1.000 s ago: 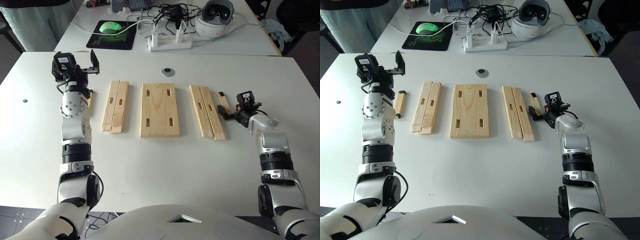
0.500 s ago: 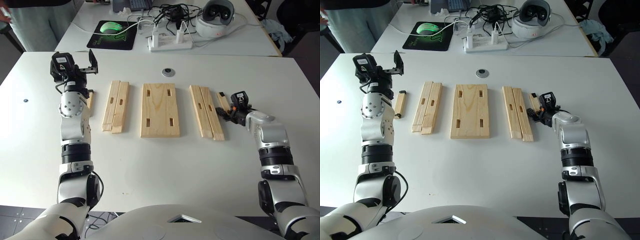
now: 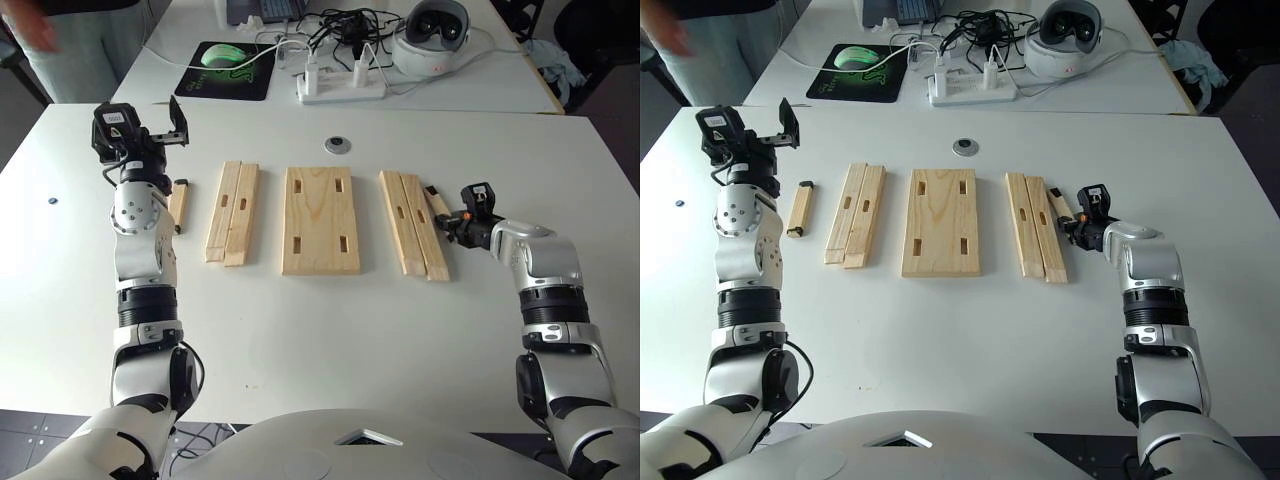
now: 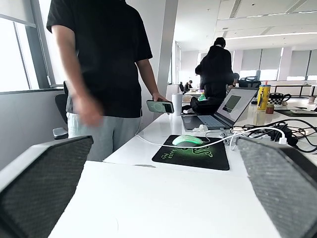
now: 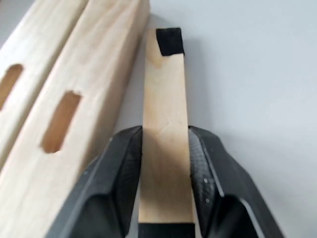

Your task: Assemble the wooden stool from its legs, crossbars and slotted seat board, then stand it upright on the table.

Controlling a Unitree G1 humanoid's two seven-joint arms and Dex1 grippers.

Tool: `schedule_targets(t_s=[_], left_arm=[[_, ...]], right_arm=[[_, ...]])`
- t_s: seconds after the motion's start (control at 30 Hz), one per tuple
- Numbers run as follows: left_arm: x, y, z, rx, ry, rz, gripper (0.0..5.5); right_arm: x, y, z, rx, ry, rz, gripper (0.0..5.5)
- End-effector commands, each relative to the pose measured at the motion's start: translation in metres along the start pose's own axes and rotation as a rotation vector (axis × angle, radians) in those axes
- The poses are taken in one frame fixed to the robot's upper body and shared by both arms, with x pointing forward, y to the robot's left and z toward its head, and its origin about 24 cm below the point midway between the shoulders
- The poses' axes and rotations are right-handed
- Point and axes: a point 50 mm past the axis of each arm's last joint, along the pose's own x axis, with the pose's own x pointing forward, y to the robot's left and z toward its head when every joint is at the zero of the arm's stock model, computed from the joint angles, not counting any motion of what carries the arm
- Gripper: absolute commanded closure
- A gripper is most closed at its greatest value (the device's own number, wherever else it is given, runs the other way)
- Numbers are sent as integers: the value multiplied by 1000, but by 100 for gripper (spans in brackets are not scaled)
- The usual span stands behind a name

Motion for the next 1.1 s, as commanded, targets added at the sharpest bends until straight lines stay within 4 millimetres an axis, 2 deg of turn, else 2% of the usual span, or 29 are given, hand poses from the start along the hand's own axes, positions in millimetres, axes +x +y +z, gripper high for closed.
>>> schedule_targets(t_s=[0.03,0.13,0.23,0.3,0.4,0.47,0.57,0.63,0.73,0.8,0.93,1.1], left_arm=[[5,2,4,13,-4,-10,10],[7,1,4,-6,6,-26,10],[8,-1,2,-58,28,-76,10],[8,-4,3,-110,29,-115,10],[11,-6,8,-270,28,-152,10],[13,-9,12,-394,42,-192,10],[15,-23,20,-498,64,-309,10],[16,-34,28,-587,94,-403,10],[13,-54,41,-659,158,-586,10],[7,-68,47,-691,211,-720,10],[-6,-85,52,-757,295,-899,10],[-14,-94,55,-834,363,-993,10]], right_arm=[[1,-11,-51,18,195,-96,416],[1,-15,-49,25,162,-126,416],[0,-18,-35,26,61,-153,416],[-2,-19,-18,38,-75,-157,416],[-21,-19,36,45,-454,-159,416],[-32,-8,62,-63,-619,-159,416],[-34,16,75,-129,-693,-59,416],[-38,40,84,-139,-759,92,416],[-42,88,88,-277,-802,336,416],[-40,106,84,-330,-801,423,416],[-40,121,82,-341,-820,493,416],[-42,126,77,-343,-834,508,416]])
